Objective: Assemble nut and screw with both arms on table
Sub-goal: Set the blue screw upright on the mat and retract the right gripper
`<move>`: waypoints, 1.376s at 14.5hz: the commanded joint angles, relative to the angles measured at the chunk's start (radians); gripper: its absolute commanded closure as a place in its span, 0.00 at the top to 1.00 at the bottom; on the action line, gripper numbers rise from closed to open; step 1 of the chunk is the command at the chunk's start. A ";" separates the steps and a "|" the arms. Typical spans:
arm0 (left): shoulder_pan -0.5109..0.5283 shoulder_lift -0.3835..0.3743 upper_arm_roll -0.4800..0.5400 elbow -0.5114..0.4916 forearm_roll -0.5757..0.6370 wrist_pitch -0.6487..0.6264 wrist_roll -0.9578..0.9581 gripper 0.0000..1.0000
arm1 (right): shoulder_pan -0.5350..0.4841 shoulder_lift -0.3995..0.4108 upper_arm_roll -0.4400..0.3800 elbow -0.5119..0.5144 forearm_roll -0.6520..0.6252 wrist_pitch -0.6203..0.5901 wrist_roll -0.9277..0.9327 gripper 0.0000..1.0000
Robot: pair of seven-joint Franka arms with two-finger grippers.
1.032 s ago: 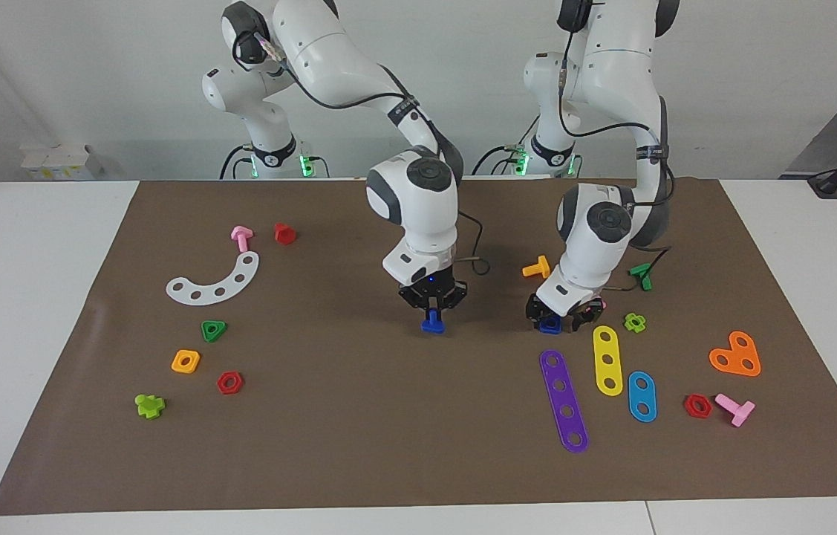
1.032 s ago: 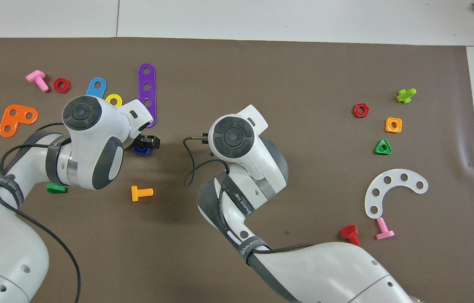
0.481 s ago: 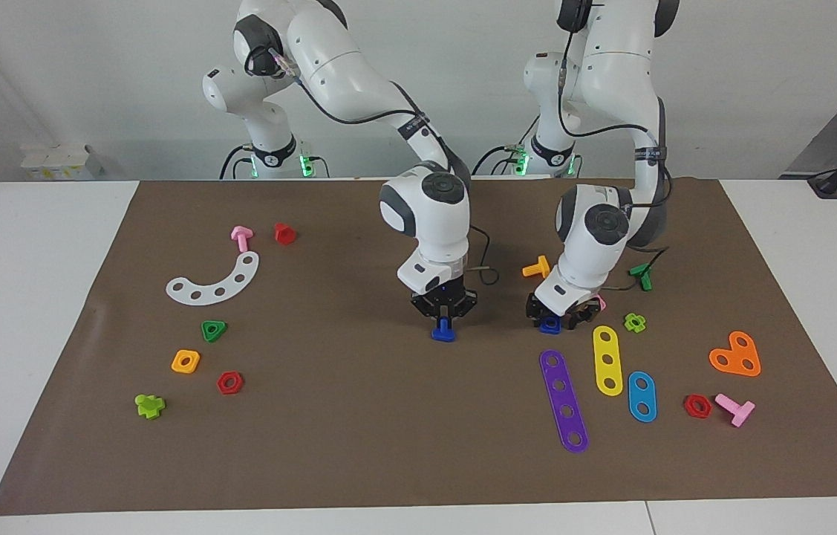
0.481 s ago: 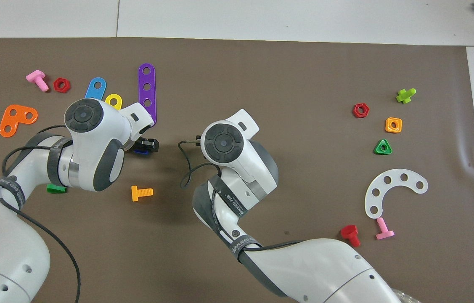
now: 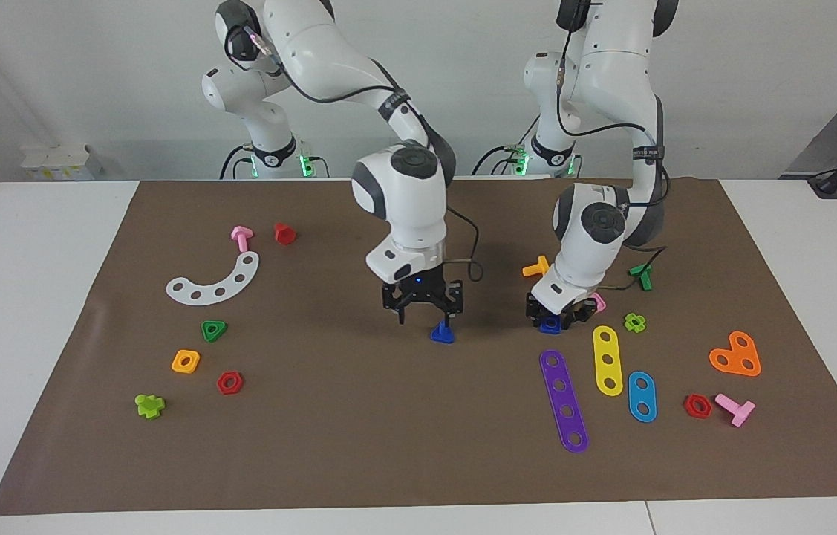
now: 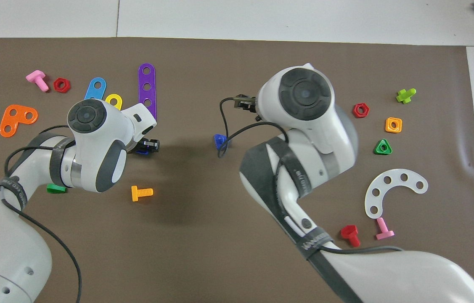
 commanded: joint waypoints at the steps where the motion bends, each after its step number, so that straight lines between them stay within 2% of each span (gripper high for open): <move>1: -0.020 -0.027 0.017 -0.025 0.008 -0.034 0.003 0.54 | -0.133 -0.099 0.019 -0.035 -0.005 -0.073 -0.152 1.00; 5: -0.020 -0.027 0.017 -0.025 0.008 -0.043 0.003 0.46 | -0.306 -0.214 0.020 -0.033 0.018 -0.224 -0.399 1.00; 11: -0.020 -0.018 0.015 0.019 0.007 -0.050 0.001 0.41 | -0.442 -0.320 0.014 -0.030 0.058 -0.506 -0.517 1.00; 14: -0.026 -0.001 0.015 0.102 -0.016 -0.110 0.000 0.40 | -0.474 -0.329 0.016 -0.039 0.044 -0.531 -0.566 1.00; 17: -0.067 0.026 0.015 0.189 -0.094 -0.152 -0.005 0.40 | -0.469 -0.386 0.017 -0.142 0.044 -0.532 -0.571 1.00; 20: -0.127 0.074 0.020 0.321 -0.156 -0.216 -0.020 0.40 | -0.463 -0.383 0.020 -0.137 0.042 -0.531 -0.576 1.00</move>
